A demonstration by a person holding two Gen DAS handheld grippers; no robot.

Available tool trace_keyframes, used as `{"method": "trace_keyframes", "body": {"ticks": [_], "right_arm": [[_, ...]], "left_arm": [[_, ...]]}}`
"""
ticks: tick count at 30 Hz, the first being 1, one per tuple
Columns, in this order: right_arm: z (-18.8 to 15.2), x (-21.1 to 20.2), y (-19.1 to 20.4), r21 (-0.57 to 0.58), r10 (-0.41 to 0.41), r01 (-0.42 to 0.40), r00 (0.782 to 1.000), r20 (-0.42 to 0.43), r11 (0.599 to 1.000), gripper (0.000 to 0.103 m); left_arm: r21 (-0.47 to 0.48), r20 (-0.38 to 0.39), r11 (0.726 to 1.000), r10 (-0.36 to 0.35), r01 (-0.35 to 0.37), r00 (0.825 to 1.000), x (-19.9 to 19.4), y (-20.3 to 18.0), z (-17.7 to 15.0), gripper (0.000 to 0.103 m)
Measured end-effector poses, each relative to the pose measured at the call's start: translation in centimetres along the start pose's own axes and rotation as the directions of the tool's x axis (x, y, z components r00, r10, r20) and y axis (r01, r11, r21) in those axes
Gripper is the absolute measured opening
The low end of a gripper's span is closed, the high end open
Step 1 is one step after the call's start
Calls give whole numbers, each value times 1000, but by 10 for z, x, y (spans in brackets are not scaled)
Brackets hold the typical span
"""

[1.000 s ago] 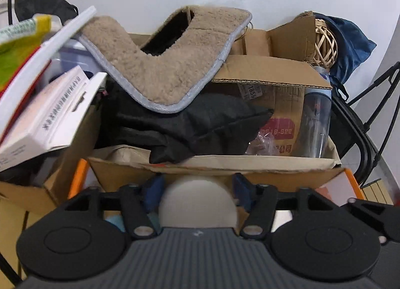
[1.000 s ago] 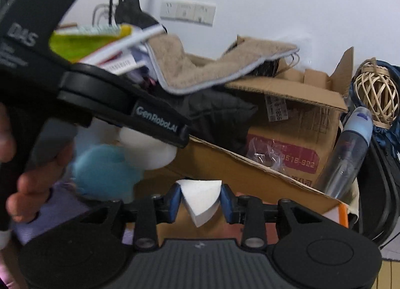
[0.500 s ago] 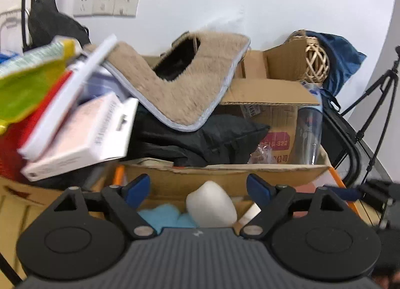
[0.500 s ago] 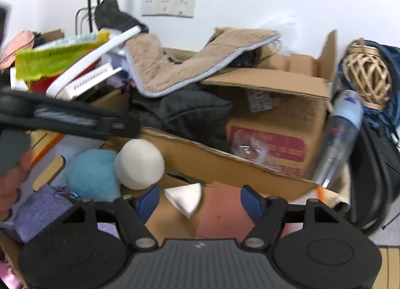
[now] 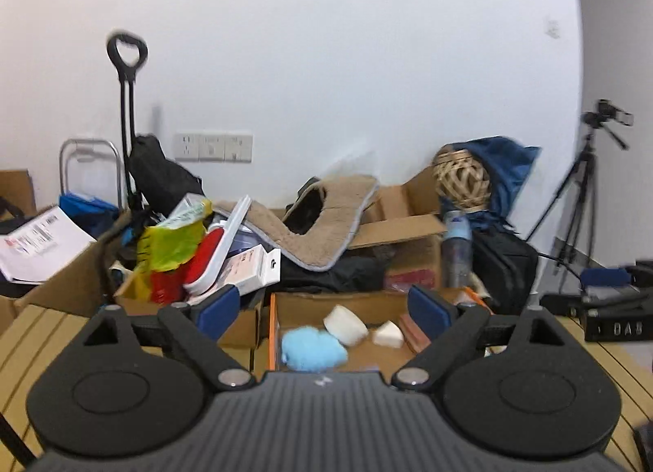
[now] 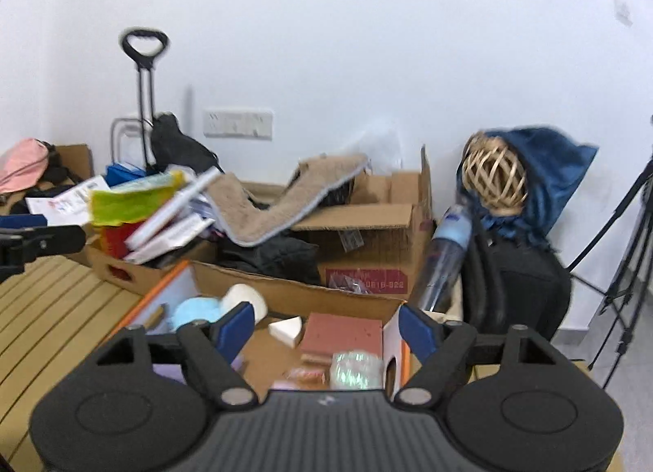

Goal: Organize soft objects
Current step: 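Withdraw both grippers from the box back over the table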

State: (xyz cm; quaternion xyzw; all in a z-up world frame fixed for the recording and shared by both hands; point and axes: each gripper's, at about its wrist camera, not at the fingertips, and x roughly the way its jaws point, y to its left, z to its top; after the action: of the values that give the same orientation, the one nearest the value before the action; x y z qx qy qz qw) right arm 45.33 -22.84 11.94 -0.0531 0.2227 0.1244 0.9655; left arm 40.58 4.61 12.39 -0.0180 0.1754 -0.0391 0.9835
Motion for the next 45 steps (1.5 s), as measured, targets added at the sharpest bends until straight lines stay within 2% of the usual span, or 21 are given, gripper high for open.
{"method": "trace_keyframes", "body": {"ticks": [2,3,7,10,11,14,16,19,21,25,28,33,39,45], "right_arm": [[-15,-48,11,-7,-2,2,999,36,1000,82],[-25,-74,16,-1,3,-3,999,50,1000,87],[-74,-163,40,40,20,-25,994,107,999,91],[-124,-221,59,71,24,-36,987,160,997,96],[-143,-237,65,80,24,-37,987,160,996,99],[-186,-268,82,110,8,-20,994,107,994,99],[-211,-292,89,139,9,-24,994,107,990,99],[-247,-326,95,198,-37,15,994,107,980,100],[-271,-344,105,176,-53,37,995,87,984,100],[-306,-366,118,135,-62,54,996,59,989,100],[-317,-370,121,145,-48,42,998,34,989,100],[-311,-372,119,154,-58,49,997,56,987,100],[-313,-353,110,171,-68,67,998,-2,983,100],[-303,-322,99,158,-74,80,996,-39,984,100]], "left_arm": [[-5,20,1000,12,-12,1000,-50,-6,-19,94],[-22,26,1000,15,-15,1000,-75,-8,-31,94],[-25,75,998,61,-59,995,-177,-23,-85,94],[20,163,991,128,-133,978,-244,-39,-124,99],[29,186,988,146,-154,972,-261,-43,-136,99],[53,201,982,169,-183,965,-305,-57,-171,99],[55,190,983,164,-178,968,-329,-63,-192,100],[38,149,986,157,-164,976,-358,-71,-220,100],[37,140,988,146,-153,979,-374,-74,-238,100],[70,103,987,135,-142,986,-385,-80,-265,101],[75,91,988,129,-136,987,-386,-83,-267,101],[63,113,989,129,-137,985,-387,-83,-261,102],[48,62,989,135,-138,989,-372,-77,-263,102],[33,-3,993,114,-114,994,-333,-74,-252,102]]}}
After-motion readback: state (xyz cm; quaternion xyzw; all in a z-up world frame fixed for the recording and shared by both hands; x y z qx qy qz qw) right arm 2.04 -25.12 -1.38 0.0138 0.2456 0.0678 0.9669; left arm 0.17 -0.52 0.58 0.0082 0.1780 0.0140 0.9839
